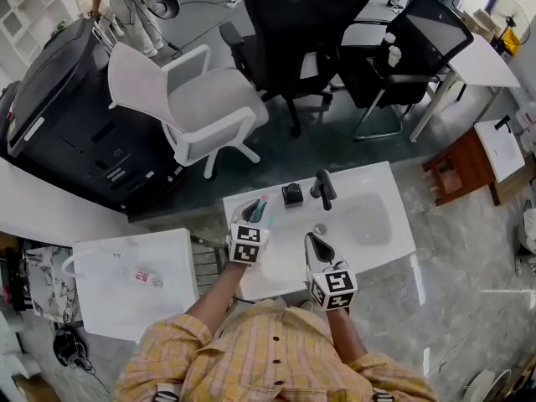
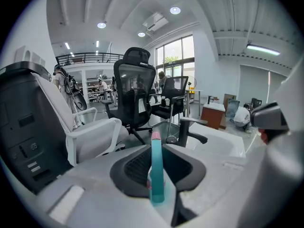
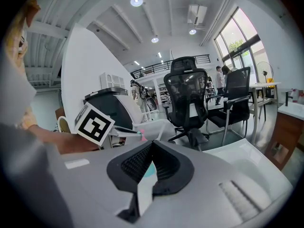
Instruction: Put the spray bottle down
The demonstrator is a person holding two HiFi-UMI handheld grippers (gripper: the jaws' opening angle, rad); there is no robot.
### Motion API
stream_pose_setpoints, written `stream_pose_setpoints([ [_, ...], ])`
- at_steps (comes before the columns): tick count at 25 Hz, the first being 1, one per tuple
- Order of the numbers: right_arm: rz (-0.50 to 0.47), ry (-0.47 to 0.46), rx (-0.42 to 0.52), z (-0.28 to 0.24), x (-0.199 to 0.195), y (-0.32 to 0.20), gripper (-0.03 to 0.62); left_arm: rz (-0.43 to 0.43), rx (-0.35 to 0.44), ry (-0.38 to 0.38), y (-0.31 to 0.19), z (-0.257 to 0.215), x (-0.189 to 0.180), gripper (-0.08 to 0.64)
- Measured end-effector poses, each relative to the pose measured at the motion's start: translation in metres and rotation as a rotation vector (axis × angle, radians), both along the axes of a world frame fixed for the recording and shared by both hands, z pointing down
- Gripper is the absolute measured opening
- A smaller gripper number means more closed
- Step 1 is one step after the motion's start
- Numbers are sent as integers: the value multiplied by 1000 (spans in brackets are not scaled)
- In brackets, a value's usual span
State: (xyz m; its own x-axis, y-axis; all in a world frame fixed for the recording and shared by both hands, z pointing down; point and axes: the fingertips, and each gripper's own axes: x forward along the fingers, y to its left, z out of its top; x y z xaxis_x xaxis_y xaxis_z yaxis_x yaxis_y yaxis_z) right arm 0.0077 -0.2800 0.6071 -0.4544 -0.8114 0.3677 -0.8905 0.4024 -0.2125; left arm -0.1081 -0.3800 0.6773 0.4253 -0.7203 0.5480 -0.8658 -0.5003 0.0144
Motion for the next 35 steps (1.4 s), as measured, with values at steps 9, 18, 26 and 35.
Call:
stream_pose_setpoints([
  [9,27,11,-14,4,10,0,2,15,-5,-28,-29,12,3,74],
  [18,34,25,-12,4,16,0,2,16,-7,-40,-51,22,10,74],
  [26,42,27,-15,4,26,0,2,23,-21,-55,-56,22,15,84],
  [35,35,11,-9,0,26,2,2,-2,-8,-55,-59,19,13,137],
])
